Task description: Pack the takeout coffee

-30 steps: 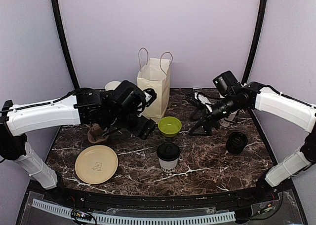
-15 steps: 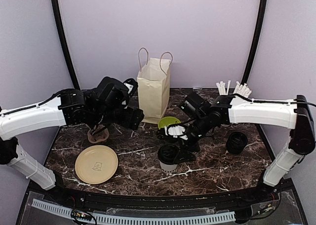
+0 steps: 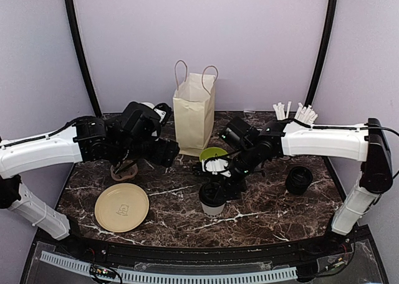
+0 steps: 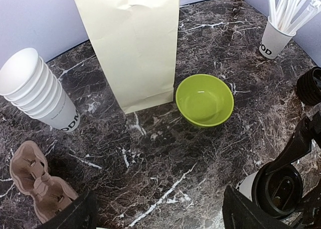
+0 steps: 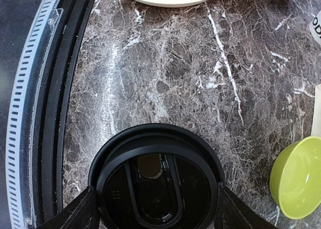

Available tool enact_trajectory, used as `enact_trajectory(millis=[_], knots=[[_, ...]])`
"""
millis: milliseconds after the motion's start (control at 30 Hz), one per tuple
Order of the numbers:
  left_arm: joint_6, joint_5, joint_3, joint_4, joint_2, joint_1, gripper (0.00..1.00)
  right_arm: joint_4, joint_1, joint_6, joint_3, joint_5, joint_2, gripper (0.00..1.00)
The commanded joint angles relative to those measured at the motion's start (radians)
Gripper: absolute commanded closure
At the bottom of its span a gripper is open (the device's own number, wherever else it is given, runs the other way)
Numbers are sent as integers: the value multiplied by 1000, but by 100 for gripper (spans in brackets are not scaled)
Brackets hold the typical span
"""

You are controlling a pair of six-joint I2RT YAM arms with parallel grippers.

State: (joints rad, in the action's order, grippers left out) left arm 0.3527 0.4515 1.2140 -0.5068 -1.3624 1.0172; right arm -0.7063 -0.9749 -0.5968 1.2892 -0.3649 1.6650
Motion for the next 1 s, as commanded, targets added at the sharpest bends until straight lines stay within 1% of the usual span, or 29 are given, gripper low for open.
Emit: enact_trajectory(millis=[0,67,200,333,467,600,700,833,967], knots=[[7,-7,-16,24,26,-5,12,6,-7,23,25,16,0,33],[5,-9,-16,25,26,-5,12,-1,-4,31,25,27,-14,35],[-2,-6,-15,27,26,-5,12,-38,26,33,26,48,-70,36],[-8,-1,-16,29,29,-7,12,-74,134,25,5,34,-126,36],[-15,-3,-19,40,24,-12,12,-80,291,10,-14,24,-146,36],[-18,-14,-18,50,14,-14,12,-34,436,46,15,39,-109,36],[-17,-20,-14,50,8,-14,12,11,514,84,50,52,-64,36],[-10,-26,-15,46,13,-14,12,52,577,134,104,56,5,34],[-2,-27,-21,36,19,-14,12,69,604,158,138,45,60,33]])
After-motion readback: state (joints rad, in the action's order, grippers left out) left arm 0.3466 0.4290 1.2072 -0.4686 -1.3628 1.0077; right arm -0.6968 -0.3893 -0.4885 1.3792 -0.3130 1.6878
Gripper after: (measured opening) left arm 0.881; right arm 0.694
